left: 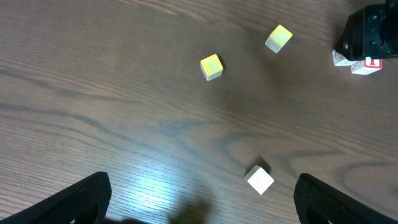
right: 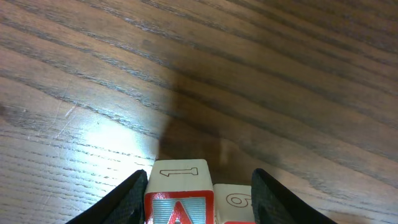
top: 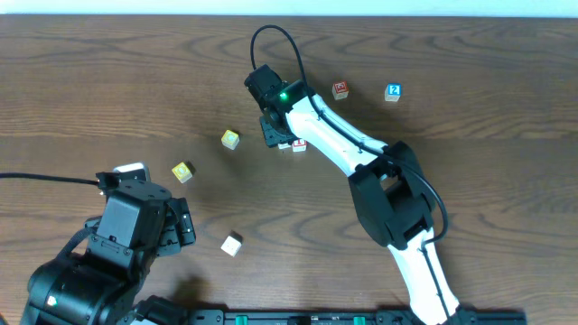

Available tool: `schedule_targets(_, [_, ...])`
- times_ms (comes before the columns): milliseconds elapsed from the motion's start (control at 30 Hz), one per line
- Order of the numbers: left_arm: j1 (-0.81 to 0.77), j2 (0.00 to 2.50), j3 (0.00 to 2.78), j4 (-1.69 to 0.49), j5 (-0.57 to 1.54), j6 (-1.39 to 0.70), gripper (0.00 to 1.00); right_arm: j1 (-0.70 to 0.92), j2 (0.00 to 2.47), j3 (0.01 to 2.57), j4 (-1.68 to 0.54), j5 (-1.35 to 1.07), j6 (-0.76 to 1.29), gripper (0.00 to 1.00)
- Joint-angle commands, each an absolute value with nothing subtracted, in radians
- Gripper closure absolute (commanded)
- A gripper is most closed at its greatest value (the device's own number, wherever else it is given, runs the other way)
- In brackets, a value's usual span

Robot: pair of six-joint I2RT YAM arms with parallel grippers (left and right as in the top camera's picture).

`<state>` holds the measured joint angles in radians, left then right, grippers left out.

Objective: Spell out Ai2

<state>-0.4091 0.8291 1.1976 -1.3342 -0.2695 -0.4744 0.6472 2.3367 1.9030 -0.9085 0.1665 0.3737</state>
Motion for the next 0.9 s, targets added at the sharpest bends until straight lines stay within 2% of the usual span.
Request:
schedule_targets(0, [-0.406, 0.829, 1.196, -1.333, -0.292, -0.476, 0.05, 0.649, 2.353, 1.924, -0.910, 0.188, 0.374, 0.47])
schedule_targets(867, [-0.406, 0.829, 1.196, -1.334, -0.292, -0.476, 0.05, 0.649, 2.353, 1.924, -0.918, 0.212, 0.471, 0.48])
